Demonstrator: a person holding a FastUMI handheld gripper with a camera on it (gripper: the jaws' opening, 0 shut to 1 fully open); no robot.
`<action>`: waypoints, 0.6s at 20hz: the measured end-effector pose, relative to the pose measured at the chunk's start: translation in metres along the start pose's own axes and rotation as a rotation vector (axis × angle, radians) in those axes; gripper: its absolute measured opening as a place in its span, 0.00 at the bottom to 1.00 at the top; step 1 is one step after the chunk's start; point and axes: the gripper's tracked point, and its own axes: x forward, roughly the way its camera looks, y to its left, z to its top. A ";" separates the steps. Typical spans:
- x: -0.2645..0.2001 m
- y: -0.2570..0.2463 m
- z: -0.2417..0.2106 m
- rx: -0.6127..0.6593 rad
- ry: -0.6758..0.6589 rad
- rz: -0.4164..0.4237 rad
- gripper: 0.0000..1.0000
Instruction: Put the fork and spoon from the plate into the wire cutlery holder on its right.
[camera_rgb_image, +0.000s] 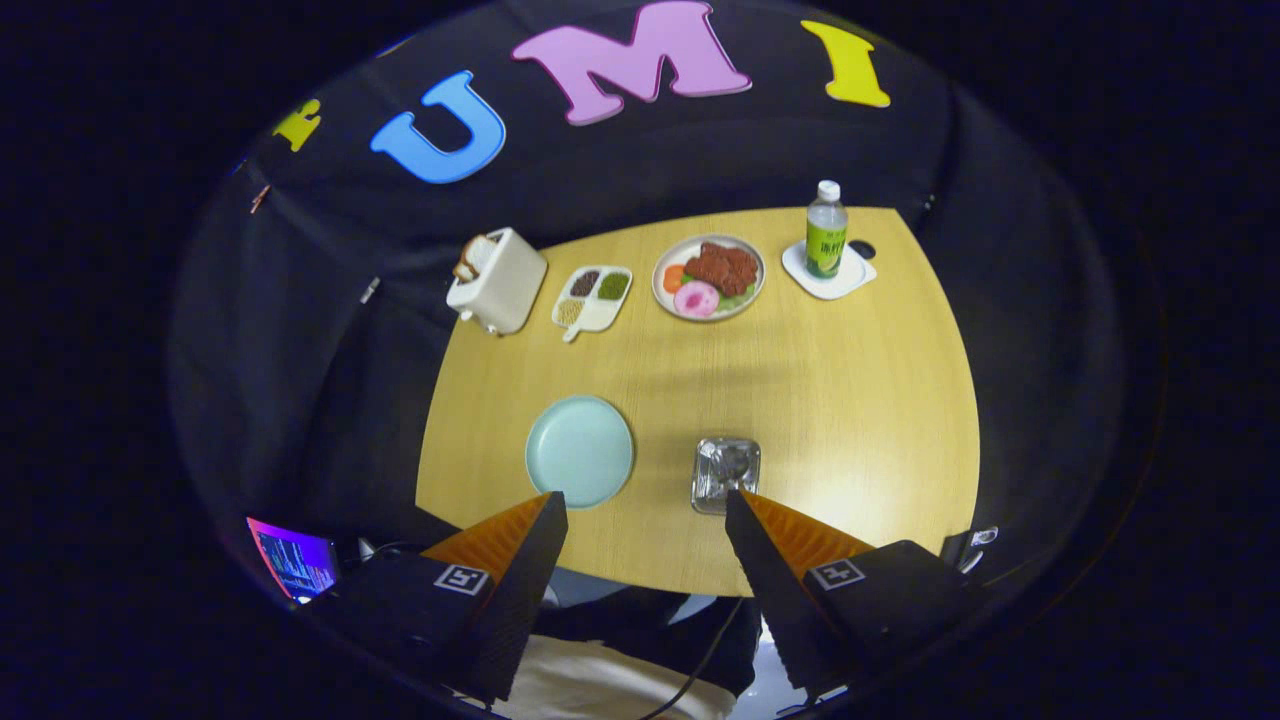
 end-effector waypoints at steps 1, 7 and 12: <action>-0.008 0.004 0.009 0.009 -0.079 0.001 0.99; -0.061 -0.005 0.042 -0.023 -0.507 -0.095 0.99; -0.090 0.003 0.041 -0.085 -0.669 -0.106 0.99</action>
